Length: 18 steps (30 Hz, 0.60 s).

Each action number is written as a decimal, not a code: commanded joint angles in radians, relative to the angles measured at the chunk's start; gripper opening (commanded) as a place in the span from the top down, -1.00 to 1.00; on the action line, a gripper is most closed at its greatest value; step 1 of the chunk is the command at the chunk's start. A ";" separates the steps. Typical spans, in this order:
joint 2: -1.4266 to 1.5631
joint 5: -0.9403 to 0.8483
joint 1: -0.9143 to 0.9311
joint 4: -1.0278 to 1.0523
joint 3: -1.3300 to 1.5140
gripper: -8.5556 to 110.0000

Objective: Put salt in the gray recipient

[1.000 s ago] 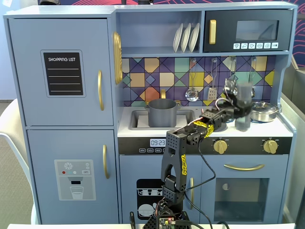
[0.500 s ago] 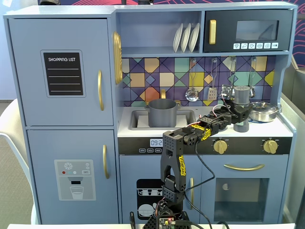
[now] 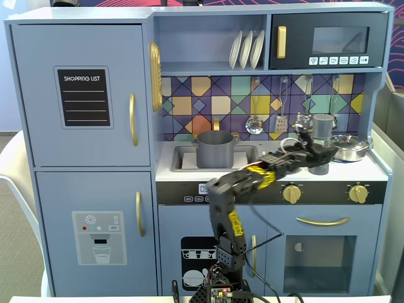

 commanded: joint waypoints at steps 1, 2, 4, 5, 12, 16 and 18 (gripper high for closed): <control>0.535 -0.046 -0.029 0.442 0.172 0.46; 0.637 -0.054 -0.083 0.581 0.215 0.64; 0.811 -0.107 -0.230 0.799 0.322 0.86; 0.896 -0.141 -0.321 0.882 0.391 0.86; 1.259 -0.057 -0.804 1.138 0.871 0.86; 1.273 0.006 -0.885 1.117 1.052 0.86; 1.273 -0.006 -0.884 1.088 1.141 0.86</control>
